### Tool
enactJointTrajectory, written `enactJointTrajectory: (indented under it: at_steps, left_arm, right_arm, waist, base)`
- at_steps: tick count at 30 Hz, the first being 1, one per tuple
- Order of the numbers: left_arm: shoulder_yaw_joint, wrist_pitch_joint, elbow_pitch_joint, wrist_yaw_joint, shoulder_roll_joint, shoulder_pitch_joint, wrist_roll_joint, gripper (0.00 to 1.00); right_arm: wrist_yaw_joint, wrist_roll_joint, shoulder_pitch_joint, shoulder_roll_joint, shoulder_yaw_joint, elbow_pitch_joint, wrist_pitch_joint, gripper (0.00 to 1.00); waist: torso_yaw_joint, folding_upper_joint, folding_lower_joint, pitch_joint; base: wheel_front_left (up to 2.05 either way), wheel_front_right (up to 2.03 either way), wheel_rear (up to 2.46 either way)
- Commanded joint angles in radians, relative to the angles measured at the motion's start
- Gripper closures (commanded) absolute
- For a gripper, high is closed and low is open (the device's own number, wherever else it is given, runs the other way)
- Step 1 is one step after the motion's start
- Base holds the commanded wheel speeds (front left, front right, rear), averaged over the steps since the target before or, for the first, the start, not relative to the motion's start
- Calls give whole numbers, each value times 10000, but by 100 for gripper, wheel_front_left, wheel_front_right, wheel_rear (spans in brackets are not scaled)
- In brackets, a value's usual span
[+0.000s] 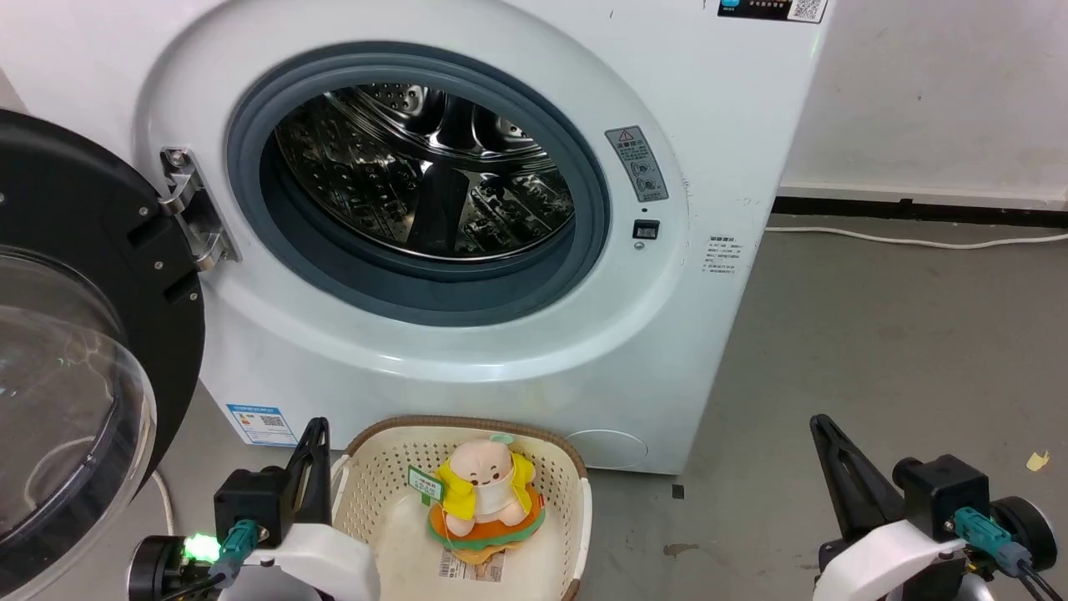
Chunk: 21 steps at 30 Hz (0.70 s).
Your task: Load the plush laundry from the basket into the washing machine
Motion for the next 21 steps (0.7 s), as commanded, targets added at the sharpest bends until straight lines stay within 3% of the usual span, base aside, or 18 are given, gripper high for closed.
enactJointTrajectory:
  at_steps: [1, 14, 15, 21]
  left_arm:
    - [7, 3, -43, -55, 1, -91, 16, 100]
    - [7, 3, -43, -55, 1, -91, 16, 100]
    - [6, -1, 0, 0, 0, 0, 0, 0]
    - [-28, -38, 3, 9, 0, -1, -8, 0]
  right_arm:
    - [-9, -60, -116, -12, -3, 22, 14, 100]
    - [-9, -60, -116, -12, -3, 22, 14, 100]
    - [0, 1, 0, 0, 2, 0, 0, 0]
    - [0, 56, 9, 0, 8, 2, -38, 0]
  waist:
    - [0, -1, 0, 0]
    - [0, -1, 0, 0]
    - [0, -1, 0, 0]
    - [-2, -1, 0, 5]
  base:
    - [0, 0, 0]
    - [0, 0, 0]
    - [0, 0, 0]
    - [0, 0, 0]
